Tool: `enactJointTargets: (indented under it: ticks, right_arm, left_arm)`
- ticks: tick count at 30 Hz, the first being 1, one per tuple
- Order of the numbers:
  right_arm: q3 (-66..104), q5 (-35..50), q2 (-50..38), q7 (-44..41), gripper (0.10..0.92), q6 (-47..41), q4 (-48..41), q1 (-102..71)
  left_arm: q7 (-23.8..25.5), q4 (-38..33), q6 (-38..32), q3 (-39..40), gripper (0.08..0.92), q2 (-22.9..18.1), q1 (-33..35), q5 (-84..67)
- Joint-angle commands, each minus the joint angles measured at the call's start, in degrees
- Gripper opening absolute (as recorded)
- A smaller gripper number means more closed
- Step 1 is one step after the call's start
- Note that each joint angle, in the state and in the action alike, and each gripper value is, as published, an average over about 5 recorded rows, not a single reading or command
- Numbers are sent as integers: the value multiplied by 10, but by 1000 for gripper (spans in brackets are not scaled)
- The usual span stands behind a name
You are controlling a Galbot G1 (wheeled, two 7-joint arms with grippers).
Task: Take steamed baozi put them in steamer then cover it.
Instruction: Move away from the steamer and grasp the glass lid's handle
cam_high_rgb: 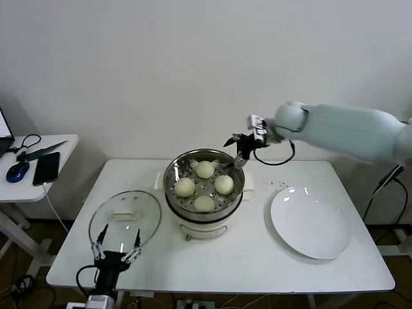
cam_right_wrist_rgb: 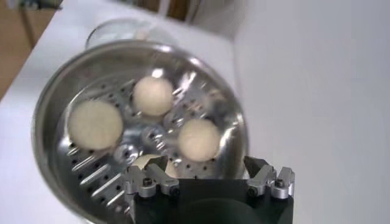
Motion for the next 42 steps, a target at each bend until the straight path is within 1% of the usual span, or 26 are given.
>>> enactJointTargets:
  ticks: [1,6,11,14,19,23,27,31,36,39,42]
  right_arm:
    - [318,-53,-217,191,823,111,110,-291]
    - [553,-86,-225,216,823,108,131,-500]
    - [779,-115,-202,226,823,100,151,-688]
    - [887,-138,-184,226,823,88,165,-786]
    - [1017,-164,-146,226,823,66,190,-913]
    - [1094,-188,-111,224,823,51,211,-994]
    - [1158,-194,-78,224,823,43,225,-1058]
    - [1196,-209,-56,217,823,46,217,-1101]
    - [1216,-223,-32,214,823,53,207,-1126]
    - [1218,-229,-24,214,823,54,206,-1131]
    - [1217,-233,-21,214,823,54,205,-1131]
  left_arm:
    - [-2,-4,2,-6,823,-3,-8,33]
    - [0,-6,7,-8,823,-1,-16,60]
    - [13,-14,16,-14,823,4,-19,123]
    - [22,-16,19,-22,823,9,-25,194]
    - [27,-19,19,-34,823,24,-42,379]
    - [27,-5,28,-27,823,46,-56,545]
    - [13,45,29,-13,823,65,-80,653]
    - [12,90,25,5,823,78,-96,686]
    - [13,157,18,10,823,80,-130,732]
    - [13,196,30,8,823,78,-160,743]
    - [-1,225,46,5,823,73,-192,740]
